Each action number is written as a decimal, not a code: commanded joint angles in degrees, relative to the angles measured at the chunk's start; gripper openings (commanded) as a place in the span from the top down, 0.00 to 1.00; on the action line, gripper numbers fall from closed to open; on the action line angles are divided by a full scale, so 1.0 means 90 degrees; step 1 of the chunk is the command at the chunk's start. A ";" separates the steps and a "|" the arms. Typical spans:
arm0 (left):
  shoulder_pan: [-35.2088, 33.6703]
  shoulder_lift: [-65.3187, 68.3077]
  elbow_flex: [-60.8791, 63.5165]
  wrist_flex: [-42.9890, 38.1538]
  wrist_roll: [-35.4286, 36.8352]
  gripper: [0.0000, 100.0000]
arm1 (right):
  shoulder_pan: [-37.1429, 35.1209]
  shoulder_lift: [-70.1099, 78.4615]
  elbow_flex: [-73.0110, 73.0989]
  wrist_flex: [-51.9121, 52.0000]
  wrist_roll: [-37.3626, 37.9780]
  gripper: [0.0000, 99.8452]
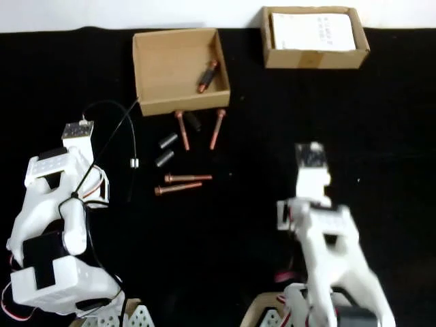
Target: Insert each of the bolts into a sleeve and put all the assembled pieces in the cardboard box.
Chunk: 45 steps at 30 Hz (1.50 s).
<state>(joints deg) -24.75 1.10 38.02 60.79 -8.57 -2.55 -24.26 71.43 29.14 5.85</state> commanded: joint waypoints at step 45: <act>0.4635 0.5797 -1.1287 0.3282 0.0742 0.83 | 0.0181 -0.0063 0.0337 -0.0396 -0.0029 0.99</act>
<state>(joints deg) 14.37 47.43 -48.31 90.07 -2.33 -2.11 -25.05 74.07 25.98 5.85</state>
